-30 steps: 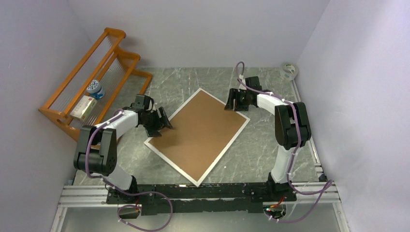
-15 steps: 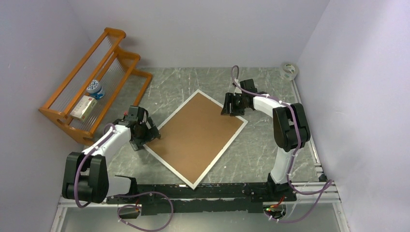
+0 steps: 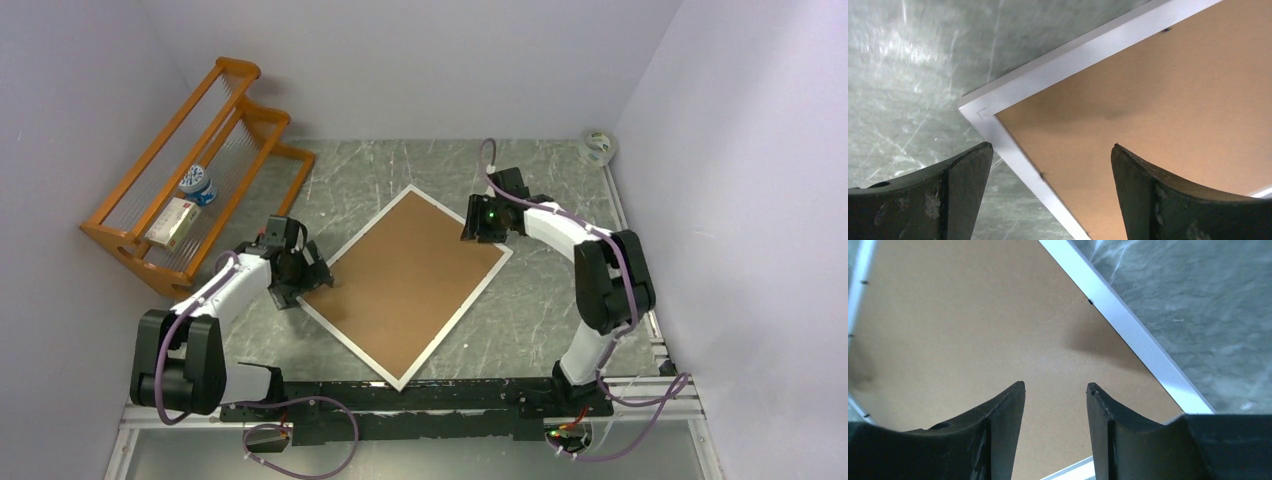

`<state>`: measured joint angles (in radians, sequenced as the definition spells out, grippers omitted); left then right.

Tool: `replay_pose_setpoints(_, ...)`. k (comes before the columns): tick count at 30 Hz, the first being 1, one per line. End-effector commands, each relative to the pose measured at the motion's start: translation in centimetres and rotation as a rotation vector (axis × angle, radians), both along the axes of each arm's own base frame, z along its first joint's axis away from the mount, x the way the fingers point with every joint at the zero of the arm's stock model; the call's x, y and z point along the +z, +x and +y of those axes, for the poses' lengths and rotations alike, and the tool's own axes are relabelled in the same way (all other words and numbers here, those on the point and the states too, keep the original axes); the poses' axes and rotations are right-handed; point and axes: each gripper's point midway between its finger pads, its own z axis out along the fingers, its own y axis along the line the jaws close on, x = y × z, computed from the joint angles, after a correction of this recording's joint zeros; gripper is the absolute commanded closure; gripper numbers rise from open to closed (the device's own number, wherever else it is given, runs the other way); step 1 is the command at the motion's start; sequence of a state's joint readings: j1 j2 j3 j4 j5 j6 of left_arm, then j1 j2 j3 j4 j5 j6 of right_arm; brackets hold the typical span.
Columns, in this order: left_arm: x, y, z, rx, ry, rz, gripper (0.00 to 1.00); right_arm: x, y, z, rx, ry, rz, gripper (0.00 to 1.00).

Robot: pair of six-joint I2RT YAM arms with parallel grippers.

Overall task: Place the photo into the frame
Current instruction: Adjust the photo frame at the center of the board.

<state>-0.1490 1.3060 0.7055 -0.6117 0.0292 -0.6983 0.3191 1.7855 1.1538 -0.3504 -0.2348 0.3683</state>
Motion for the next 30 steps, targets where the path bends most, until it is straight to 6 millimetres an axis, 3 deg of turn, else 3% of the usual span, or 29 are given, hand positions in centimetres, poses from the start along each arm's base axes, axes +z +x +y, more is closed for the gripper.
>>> replay_pose_setpoints(1,4.3,4.5,-0.1,-0.051,0.014,-0.146,0.06,5.3,1.3,-1.1,-0.161,0.038,-0.129,0.46)
replay_pose_setpoints(7,6.4,10.3,-1.5,-0.173,-0.003,-0.246,0.08,4.8,-1.7,-3.3,-0.347,0.067,-0.045,0.38)
replay_pose_setpoints(12,5.6,14.6,-3.3,-0.293,-0.04,-0.231,0.11,2.8,-5.5,-4.5,-0.432,0.078,0.061,0.32)
replay_pose_setpoints(15,4.6,16.0,-3.9,-0.341,-0.059,-0.221,0.11,2.0,-7.0,-4.8,-0.455,0.095,0.092,0.3)
replay_pose_setpoints(22,2.3,15.8,-6.4,-0.424,-0.199,-0.16,0.15,0.6,-7.8,-3.4,-0.427,0.213,0.146,0.28)
replay_pose_setpoints(30,0.4,13.8,-7.2,-0.447,-0.268,-0.085,0.2,-0.6,-6.3,-2.2,-0.425,0.272,0.165,0.3)
